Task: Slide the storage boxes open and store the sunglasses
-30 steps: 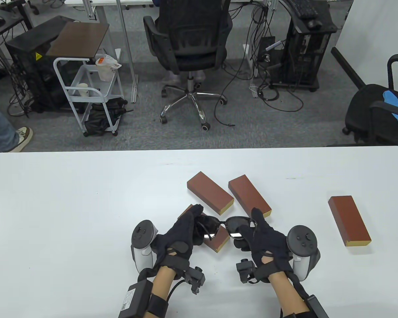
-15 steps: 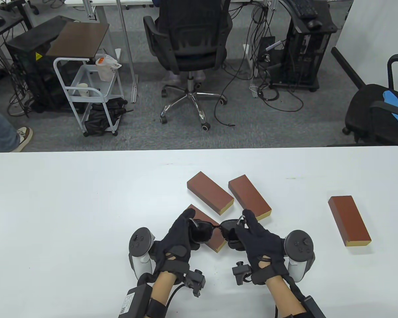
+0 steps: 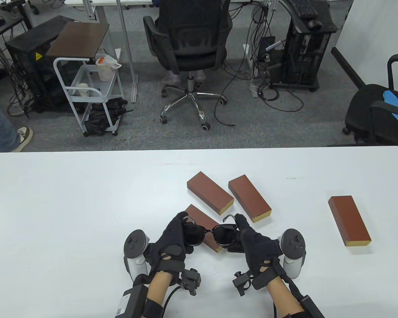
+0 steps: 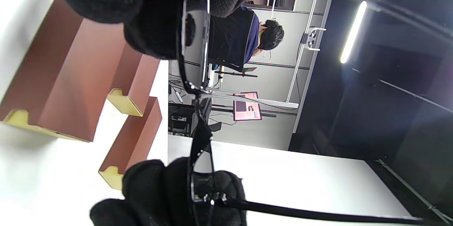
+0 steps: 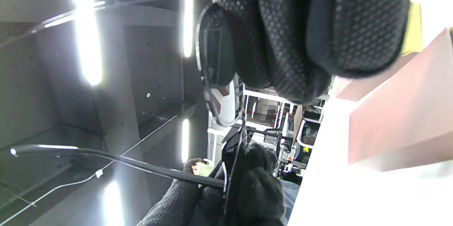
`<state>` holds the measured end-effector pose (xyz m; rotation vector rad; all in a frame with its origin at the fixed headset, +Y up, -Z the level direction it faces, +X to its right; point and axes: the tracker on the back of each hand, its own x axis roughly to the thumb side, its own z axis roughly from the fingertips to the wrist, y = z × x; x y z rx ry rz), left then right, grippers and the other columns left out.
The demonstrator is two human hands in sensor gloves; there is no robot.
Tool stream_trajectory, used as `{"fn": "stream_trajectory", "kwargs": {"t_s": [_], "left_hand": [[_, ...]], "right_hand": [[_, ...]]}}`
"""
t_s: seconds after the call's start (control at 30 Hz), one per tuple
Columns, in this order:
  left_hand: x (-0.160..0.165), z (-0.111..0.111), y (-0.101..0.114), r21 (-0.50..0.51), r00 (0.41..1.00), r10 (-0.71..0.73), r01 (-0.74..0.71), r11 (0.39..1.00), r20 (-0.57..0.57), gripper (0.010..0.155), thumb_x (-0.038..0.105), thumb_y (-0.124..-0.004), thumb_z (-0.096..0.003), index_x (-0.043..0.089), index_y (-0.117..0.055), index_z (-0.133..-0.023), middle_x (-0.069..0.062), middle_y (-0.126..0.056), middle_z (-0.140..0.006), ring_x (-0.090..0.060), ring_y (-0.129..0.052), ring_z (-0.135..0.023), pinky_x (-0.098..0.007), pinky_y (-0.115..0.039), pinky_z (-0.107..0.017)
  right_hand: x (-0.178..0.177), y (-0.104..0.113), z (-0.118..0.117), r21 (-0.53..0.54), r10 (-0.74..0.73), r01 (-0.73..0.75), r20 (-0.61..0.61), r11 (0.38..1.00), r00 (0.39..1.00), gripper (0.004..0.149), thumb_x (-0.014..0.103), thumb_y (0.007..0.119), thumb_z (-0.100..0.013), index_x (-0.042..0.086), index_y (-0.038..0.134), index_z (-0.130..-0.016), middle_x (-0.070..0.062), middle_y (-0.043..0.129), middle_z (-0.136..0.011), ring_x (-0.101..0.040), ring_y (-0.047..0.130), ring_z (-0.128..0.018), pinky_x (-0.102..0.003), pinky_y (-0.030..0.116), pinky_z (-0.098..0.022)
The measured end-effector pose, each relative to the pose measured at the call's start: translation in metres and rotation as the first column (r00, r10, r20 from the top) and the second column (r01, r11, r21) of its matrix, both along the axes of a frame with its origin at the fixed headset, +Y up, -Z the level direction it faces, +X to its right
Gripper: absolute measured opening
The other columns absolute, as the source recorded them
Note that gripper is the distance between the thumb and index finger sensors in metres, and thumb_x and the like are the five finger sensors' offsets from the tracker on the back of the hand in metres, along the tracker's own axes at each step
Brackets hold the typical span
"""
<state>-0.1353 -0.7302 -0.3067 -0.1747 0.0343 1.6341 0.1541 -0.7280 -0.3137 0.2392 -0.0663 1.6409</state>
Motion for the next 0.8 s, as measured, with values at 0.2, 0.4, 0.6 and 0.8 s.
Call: {"fn": "stream_trajectory", "kwargs": {"t_s": [0.2,0.4,0.6,0.8], "left_hand": [[0.0018,0.0,0.0011,0.003,0.998,-0.059,0.059,0.998,-0.025,0.062,0.047,-0.062,-0.0518,0.018,-0.059,-0.106,-0.013,-0.08,-0.093,-0.026,-0.093,-0.061,-0.045,-0.081,-0.041],[0.0008,-0.0012,0.0004,0.012,0.994,-0.102,0.103,0.995,-0.048,0.058,0.041,-0.069,-0.0511,0.018,-0.063,-0.104,-0.011,-0.085,-0.09,-0.023,-0.097,-0.057,-0.044,-0.084,-0.039],[0.0009,-0.0018,-0.0011,0.02,0.992,-0.117,0.118,0.993,-0.056,0.056,0.036,-0.073,-0.0503,0.019,-0.067,-0.103,-0.011,-0.088,-0.087,-0.022,-0.099,-0.055,-0.043,-0.086,-0.038],[0.001,-0.0016,-0.0009,0.025,0.991,-0.12,0.122,0.992,-0.062,0.055,0.034,-0.075,-0.0496,0.019,-0.069,-0.102,-0.01,-0.089,-0.085,-0.022,-0.1,-0.053,-0.043,-0.087,-0.037]], "right_hand": [[0.0041,-0.0026,-0.0008,-0.03,-0.021,0.021,0.029,0.999,0.999,0.078,0.07,0.061,-0.032,0.014,0.068,-0.086,-0.015,0.101,-0.063,-0.037,0.105,-0.048,-0.045,0.091,-0.032],[0.0069,-0.0024,-0.0016,-0.053,-0.037,0.04,0.04,0.998,0.998,0.072,0.068,0.063,-0.034,0.016,0.074,-0.082,-0.013,0.103,-0.059,-0.036,0.107,-0.045,-0.045,0.092,-0.03],[0.0095,-0.002,-0.0012,-0.058,-0.023,0.026,0.056,0.998,0.998,0.068,0.067,0.064,-0.034,0.018,0.078,-0.079,-0.011,0.105,-0.057,-0.034,0.108,-0.042,-0.043,0.093,-0.028],[0.01,-0.0021,-0.001,-0.062,-0.01,0.014,0.061,0.998,0.998,0.066,0.066,0.065,-0.035,0.018,0.079,-0.078,-0.011,0.106,-0.056,-0.033,0.109,-0.041,-0.043,0.093,-0.028]]}}
